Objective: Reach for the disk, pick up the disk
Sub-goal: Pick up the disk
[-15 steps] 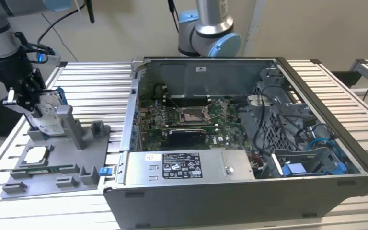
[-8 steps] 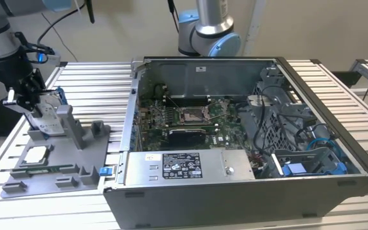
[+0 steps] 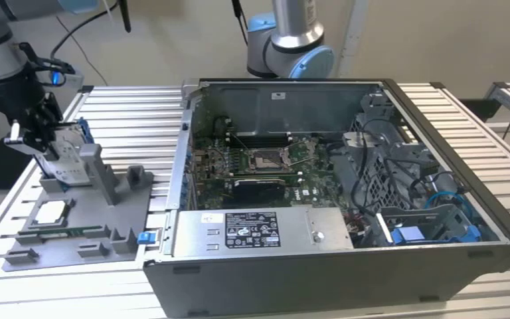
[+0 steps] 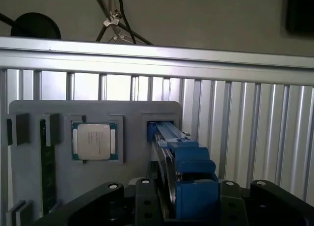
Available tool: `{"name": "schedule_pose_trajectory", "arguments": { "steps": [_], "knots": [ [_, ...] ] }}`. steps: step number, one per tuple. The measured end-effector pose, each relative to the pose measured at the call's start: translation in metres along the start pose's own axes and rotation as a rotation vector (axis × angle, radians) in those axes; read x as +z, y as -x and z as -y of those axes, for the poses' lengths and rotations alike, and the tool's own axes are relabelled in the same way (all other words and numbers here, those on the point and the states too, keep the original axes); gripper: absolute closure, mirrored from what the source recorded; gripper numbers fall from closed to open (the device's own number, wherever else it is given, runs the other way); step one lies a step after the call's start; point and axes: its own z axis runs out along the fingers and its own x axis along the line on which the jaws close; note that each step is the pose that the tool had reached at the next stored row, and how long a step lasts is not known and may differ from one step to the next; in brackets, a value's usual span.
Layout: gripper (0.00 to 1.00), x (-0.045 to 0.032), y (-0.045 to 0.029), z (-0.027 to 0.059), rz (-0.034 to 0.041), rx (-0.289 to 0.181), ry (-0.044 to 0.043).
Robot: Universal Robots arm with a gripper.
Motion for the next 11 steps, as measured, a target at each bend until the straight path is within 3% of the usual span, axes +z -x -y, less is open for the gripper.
{"name": "schedule_pose_trajectory", "arguments": {
  "steps": [7, 11],
  "knots": [
    [1.0, -0.0008, 0.0001, 0.0, 0.0, 0.0, -0.0001],
    [1.0, -0.0059, 0.0004, 0.0, 0.0, 0.0, -0.0002]
  ]
}}
